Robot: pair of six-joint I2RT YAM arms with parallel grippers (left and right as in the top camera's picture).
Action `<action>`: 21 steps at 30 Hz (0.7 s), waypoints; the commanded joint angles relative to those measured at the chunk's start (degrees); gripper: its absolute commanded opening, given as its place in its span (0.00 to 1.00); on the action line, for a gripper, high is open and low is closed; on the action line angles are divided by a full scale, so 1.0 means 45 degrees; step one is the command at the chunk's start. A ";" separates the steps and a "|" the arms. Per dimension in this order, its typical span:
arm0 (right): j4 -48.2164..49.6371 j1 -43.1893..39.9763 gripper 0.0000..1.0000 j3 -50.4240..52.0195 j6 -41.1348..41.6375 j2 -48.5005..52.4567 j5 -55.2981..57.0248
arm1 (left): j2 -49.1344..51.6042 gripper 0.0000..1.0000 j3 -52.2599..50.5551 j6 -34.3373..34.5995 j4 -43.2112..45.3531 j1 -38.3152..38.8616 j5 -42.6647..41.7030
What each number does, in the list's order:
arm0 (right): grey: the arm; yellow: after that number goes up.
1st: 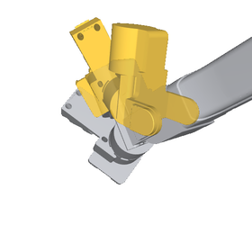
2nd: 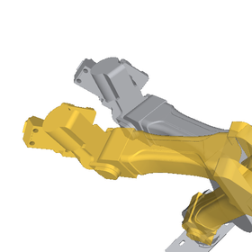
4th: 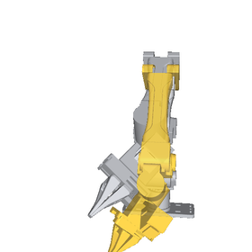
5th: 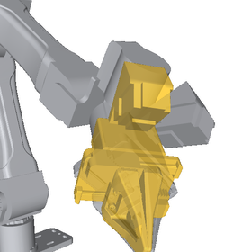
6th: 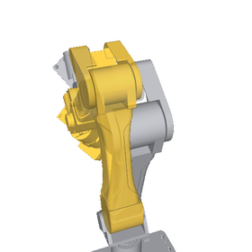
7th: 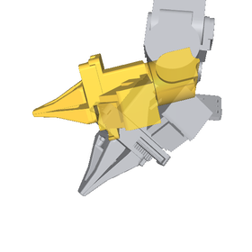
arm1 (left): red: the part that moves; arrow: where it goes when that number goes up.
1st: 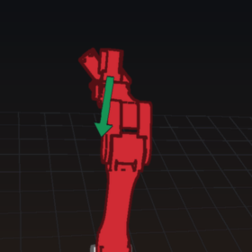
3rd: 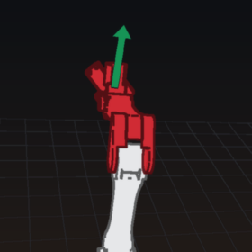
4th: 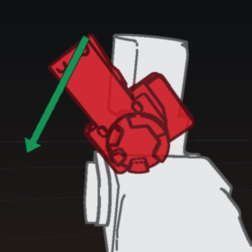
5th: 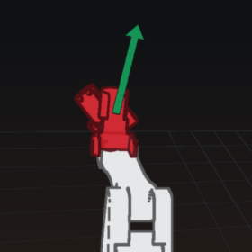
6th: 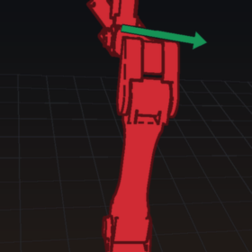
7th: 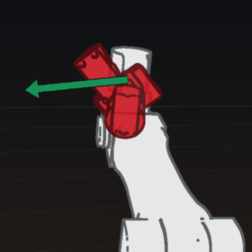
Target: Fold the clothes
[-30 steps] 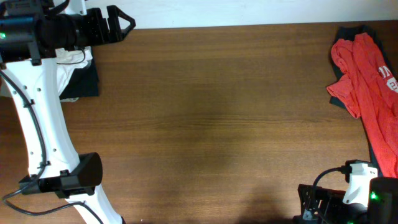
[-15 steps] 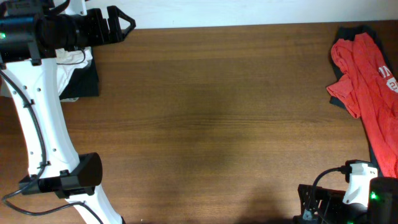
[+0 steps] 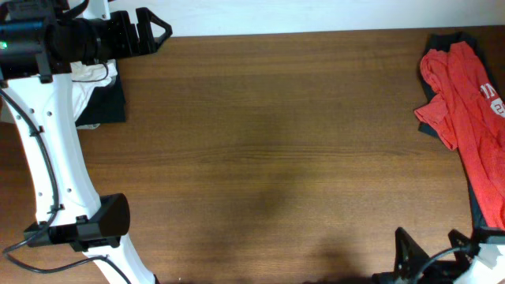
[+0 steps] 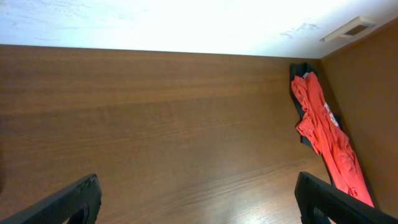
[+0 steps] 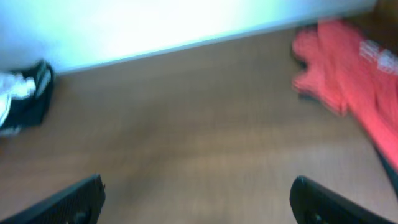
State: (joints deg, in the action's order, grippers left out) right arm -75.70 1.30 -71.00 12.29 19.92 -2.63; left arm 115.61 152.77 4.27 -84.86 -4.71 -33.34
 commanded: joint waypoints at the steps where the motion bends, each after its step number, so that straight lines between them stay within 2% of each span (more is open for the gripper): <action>1: 0.1894 -0.0044 0.99 0.2676 -0.0879 -0.0763 0.0316 | -0.0350 0.99 -0.0024 -0.0199 -0.0019 0.0015 0.0078; 8: 0.9107 -0.0024 0.99 0.8801 -0.0874 -0.1987 0.0049 | -0.0350 0.99 -0.0024 -0.0199 -0.0019 0.0015 0.0078; 11: 1.1094 0.0136 0.99 1.0506 -0.0869 -0.2633 -0.0141 | -0.0350 0.99 -0.0024 -0.0199 -0.0019 0.0015 0.0078; 17: 1.3022 0.0219 0.99 1.2560 -0.0869 -0.4381 -0.0374 | -0.0350 0.99 -0.0024 -0.0204 -0.0019 0.0015 0.0078; 21: 1.4756 0.0219 0.99 1.3372 -0.0874 -0.4376 -0.0374 | -0.0350 0.99 -0.0024 -0.0199 -0.0019 0.0015 0.0078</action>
State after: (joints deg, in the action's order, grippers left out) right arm -12.47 1.91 -13.13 8.78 0.89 -3.81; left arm 115.61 152.77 4.12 -84.86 -4.71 -32.95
